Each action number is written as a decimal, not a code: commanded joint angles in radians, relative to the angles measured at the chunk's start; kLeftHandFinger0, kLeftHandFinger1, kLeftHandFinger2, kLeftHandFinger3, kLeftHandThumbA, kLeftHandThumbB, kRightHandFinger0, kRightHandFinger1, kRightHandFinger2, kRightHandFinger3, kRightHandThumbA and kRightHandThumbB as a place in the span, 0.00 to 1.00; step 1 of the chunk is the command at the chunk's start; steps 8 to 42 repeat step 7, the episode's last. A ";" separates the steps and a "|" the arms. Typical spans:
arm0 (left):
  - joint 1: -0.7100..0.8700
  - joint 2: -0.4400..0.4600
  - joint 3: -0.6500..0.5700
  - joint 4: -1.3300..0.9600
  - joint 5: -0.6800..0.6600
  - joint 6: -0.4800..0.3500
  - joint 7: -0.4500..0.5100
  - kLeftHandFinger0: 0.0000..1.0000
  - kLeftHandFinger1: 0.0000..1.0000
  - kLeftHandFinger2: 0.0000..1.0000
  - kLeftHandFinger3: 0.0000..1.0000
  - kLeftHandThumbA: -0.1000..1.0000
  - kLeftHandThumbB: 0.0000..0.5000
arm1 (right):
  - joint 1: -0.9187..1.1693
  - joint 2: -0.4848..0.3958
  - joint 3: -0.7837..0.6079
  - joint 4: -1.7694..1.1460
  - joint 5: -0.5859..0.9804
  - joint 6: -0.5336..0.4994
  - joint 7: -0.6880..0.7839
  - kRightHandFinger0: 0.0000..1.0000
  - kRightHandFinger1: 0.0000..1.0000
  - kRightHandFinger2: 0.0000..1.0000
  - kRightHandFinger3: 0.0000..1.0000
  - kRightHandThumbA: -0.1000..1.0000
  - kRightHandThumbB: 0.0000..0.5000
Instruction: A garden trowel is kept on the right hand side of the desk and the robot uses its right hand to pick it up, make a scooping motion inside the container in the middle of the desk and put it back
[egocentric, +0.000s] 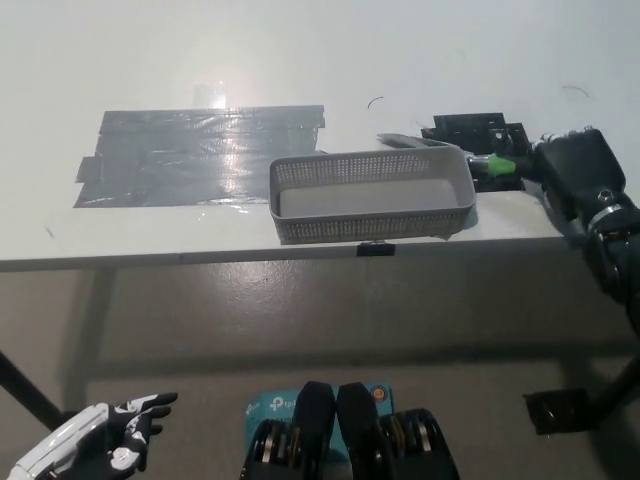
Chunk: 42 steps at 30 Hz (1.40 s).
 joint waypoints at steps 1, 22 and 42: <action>0.016 0.022 0.021 -0.039 0.002 -0.031 0.002 1.00 1.00 1.00 1.00 0.78 0.30 | -0.081 0.004 0.031 0.038 -0.045 0.235 0.219 0.00 0.17 0.56 0.51 0.00 0.00; 0.016 0.022 0.020 -0.037 0.004 -0.030 0.002 1.00 1.00 1.00 1.00 0.79 0.28 | -0.087 -0.012 0.041 0.022 -0.026 0.249 0.301 0.00 0.20 0.55 0.70 0.00 0.00; 0.016 0.022 0.020 -0.037 0.004 -0.030 0.002 1.00 1.00 1.00 1.00 0.79 0.28 | -0.087 -0.012 0.041 0.022 -0.026 0.249 0.301 0.00 0.20 0.55 0.70 0.00 0.00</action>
